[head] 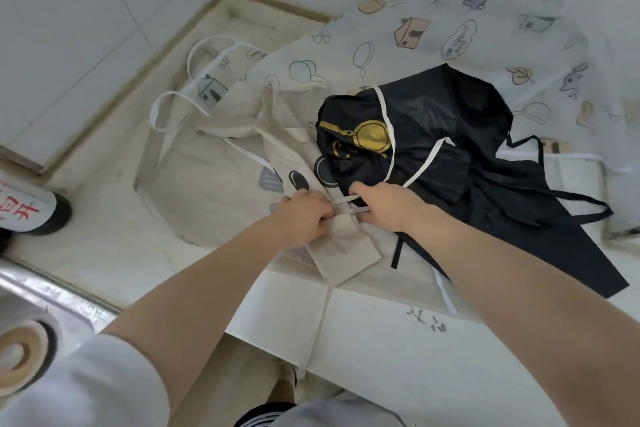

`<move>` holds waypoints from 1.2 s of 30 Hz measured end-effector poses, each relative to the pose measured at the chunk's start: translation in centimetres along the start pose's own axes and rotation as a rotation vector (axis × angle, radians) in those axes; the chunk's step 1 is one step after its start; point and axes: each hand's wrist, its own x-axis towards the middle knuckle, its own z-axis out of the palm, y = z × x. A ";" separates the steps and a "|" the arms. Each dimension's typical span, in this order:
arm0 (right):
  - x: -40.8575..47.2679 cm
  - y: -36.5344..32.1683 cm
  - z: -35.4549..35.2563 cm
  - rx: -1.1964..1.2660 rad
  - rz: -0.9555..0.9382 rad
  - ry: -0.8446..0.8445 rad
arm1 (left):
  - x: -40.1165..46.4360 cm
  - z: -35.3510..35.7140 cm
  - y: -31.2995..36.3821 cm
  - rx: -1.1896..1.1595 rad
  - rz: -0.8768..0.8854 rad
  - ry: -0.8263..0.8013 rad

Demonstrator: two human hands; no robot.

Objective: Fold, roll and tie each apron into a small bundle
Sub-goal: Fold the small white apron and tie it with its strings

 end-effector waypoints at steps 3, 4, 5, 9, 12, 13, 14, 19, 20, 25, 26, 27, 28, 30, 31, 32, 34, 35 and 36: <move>0.5 -0.7 -0.3 -0.307 -0.090 0.063 | -0.3 0.4 0.0 -0.035 -0.017 0.113; 0.6 -0.7 -0.5 -0.365 -0.109 0.078 | -0.3 0.6 0.0 0.035 -0.033 0.160; 0.7 -0.8 -0.8 -0.369 -0.105 0.092 | -0.4 0.9 -0.1 0.126 -0.060 0.207; 2.0 -0.3 -2.6 -0.062 0.060 0.069 | -0.3 1.5 -0.5 0.224 -0.140 0.258; 3.3 -0.2 -2.0 -0.019 0.189 0.080 | 0.0 1.0 -0.6 0.197 -0.083 0.207; 3.5 -0.3 -1.5 0.027 0.256 0.101 | 0.2 0.9 -0.6 0.191 -0.043 0.188; 4.0 -0.2 -0.7 0.104 0.328 0.110 | 0.3 0.9 -0.5 0.179 -0.005 0.164; 4.1 -0.4 0.1 0.941 0.501 0.205 | 1.4 0.8 -0.7 0.125 0.077 0.050; 3.7 -0.5 0.0 1.097 0.469 0.218 | 1.6 0.8 -0.8 0.121 0.084 0.040; 2.0 -1.5 0.1 0.910 0.201 0.252 | 2.0 1.3 -1.2 0.021 0.141 0.068; 2.2 -1.8 0.2 0.789 0.187 0.272 | 1.9 1.2 -1.2 -0.031 0.155 0.090; 2.4 -2.0 0.3 0.706 0.183 0.296 | 1.9 1.2 -1.2 -0.087 0.168 0.110; 2.7 -2.3 0.4 0.646 0.183 0.311 | 2.0 1.2 -1.1 -0.136 0.179 0.124; 3.0 -2.6 0.6 0.583 0.177 0.328 | 2.1 1.1 -1.1 -0.194 0.190 0.119; 3.2 -2.7 0.7 0.569 0.168 0.328 | 2.2 1.2 -1.2 -0.208 0.194 0.113; 3.4 -2.7 0.9 0.554 0.164 0.325 | 2.3 1.2 -1.3 -0.218 0.195 0.115; 3.7 -2.7 1.2 0.534 0.172 0.352 | 2.4 1.3 -1.4 -0.208 0.205 0.140; 3.9 -2.6 1.2 0.544 0.181 0.375 | 2.4 1.4 -1.4 -0.161 0.210 0.172; 4.0 -2.4 1.3 0.569 0.192 0.391 | 2.4 1.5 -1.4 -0.085 0.203 0.222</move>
